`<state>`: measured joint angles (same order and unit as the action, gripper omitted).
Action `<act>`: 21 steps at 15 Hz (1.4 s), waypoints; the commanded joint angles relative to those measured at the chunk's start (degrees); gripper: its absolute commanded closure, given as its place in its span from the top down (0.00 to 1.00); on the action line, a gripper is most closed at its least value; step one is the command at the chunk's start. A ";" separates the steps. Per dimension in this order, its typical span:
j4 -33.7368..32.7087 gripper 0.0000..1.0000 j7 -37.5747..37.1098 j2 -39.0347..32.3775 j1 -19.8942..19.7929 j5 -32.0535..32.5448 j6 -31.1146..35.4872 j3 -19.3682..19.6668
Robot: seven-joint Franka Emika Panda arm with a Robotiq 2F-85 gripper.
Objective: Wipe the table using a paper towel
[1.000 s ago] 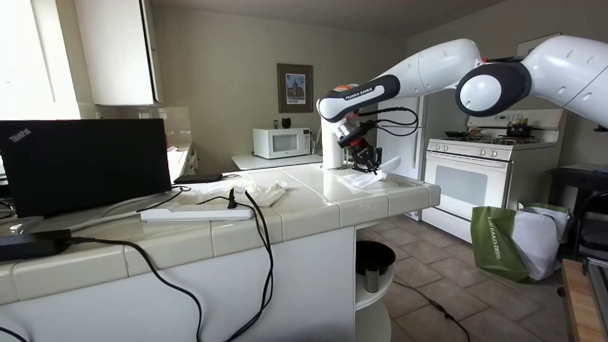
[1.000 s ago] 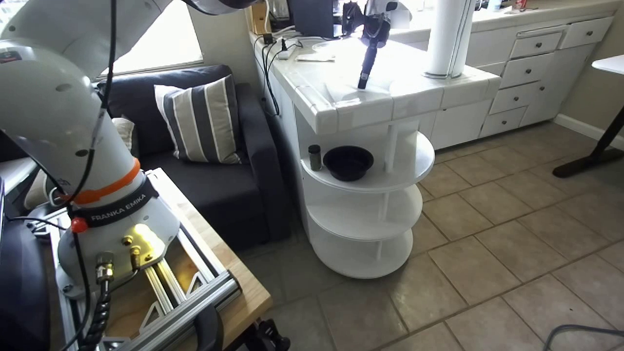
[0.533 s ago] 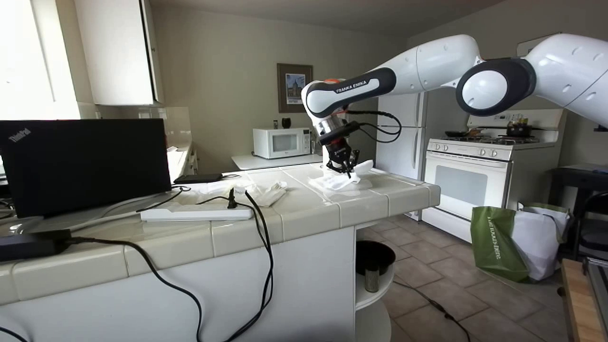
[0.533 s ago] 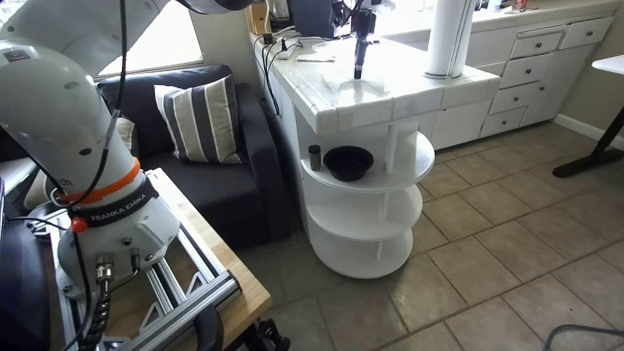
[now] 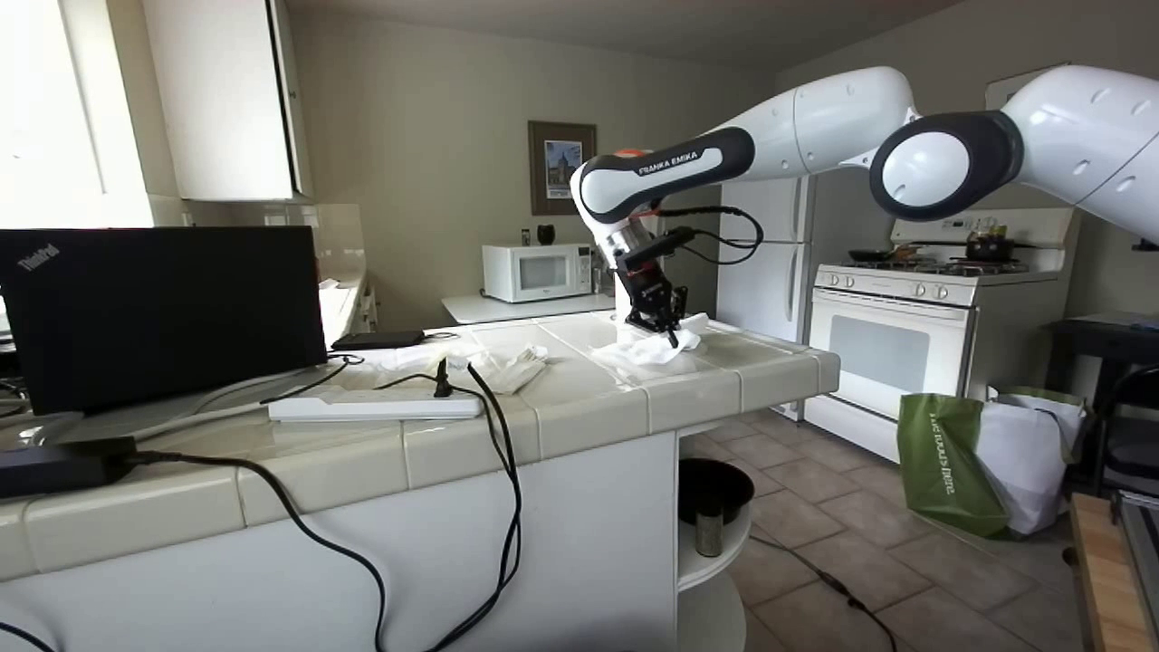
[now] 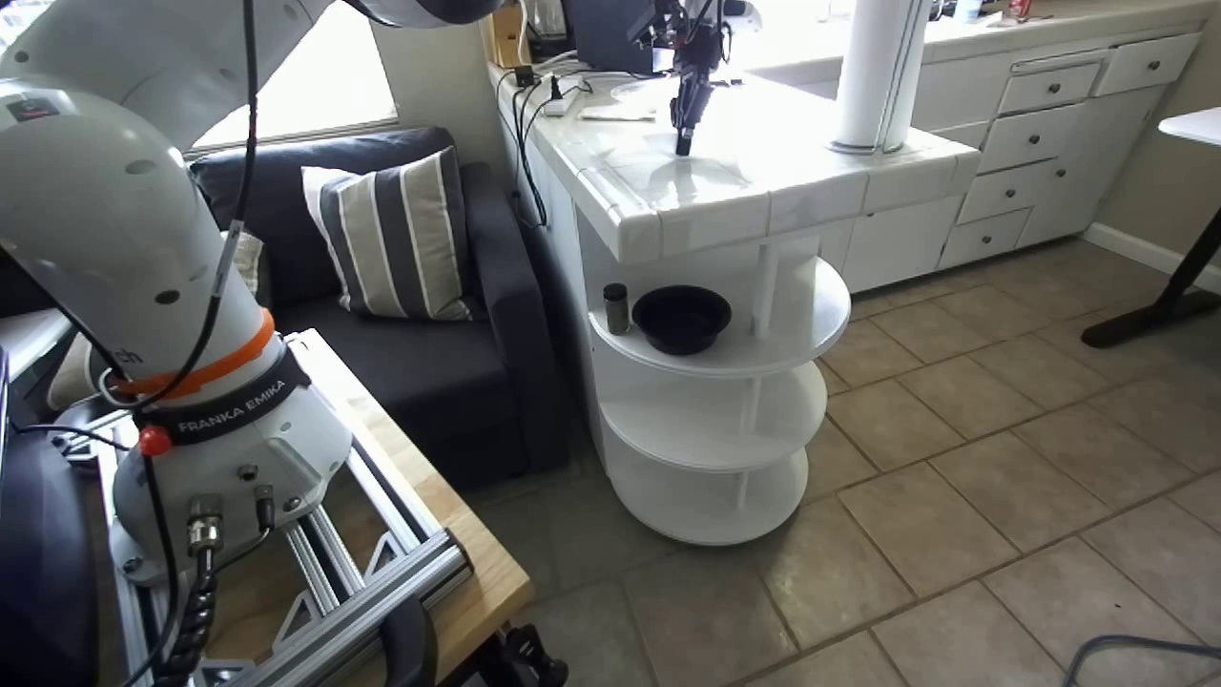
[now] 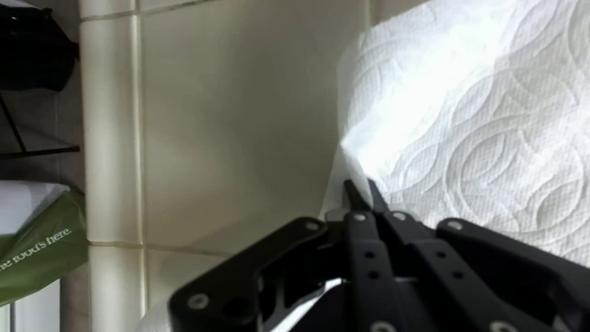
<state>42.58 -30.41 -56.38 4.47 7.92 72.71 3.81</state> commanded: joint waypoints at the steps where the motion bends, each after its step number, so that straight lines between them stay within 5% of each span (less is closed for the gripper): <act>1: 0.62 0.00 4.06 -2.67 -1.87 0.22 -6.80 0.28; 12: 2.95 0.00 3.51 -4.33 -8.35 0.46 -17.35 4.20; 21: 1.20 0.00 6.47 -4.52 -6.48 -1.17 -18.83 1.20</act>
<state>44.89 -24.08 -59.02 -3.03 8.08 51.52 6.50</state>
